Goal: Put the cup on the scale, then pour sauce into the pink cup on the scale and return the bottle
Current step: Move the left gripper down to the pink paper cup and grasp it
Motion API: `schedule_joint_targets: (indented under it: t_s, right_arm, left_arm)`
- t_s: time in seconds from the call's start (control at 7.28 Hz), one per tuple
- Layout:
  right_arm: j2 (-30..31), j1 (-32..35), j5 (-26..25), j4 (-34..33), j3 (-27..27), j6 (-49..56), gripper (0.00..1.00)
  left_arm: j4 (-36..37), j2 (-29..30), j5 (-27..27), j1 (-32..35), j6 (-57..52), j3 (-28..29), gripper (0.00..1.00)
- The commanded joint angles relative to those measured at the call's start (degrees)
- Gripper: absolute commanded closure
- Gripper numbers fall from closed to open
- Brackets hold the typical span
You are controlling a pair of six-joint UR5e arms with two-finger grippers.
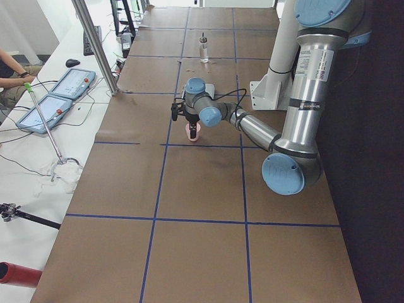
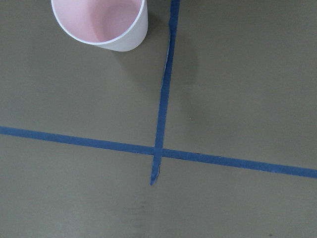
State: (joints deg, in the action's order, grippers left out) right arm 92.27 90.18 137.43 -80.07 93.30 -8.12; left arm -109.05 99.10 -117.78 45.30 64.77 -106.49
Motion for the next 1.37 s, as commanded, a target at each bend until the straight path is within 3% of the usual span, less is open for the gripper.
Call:
schedule_joint_targets:
  t_s: [0.0, 0.41, 0.82, 0.96, 1.24]
  right_arm:
    - [-0.1, 0.0, -0.1, 0.0, 0.0, 0.0, 0.00]
    - [-0.2, 0.0, -0.1, 0.0, 0.0, 0.0, 0.00]
    - [-0.2, 0.0, -0.1, 0.0, 0.0, 0.0, 0.00]
    - [-0.2, 0.0, -0.1, 0.0, 0.0, -0.1, 0.00]
    - [-0.2, 0.0, 0.0, 0.0, 0.0, 0.0, 0.00]
  left_arm:
    - [-0.7, 0.4, 0.9, -1.3, 0.0, 1.5, 0.01]
    - [-1.9, 0.9, 0.9, -1.5, -0.2, 3.0, 0.03]
    - [-2.0, 1.0, 0.9, -2.0, -0.1, 3.5, 0.20]
    - [-2.0, 1.0, 0.9, -2.1, -0.1, 3.6, 0.27]
    - [-1.9, 1.0, 0.9, -2.7, -0.1, 3.7, 0.67]
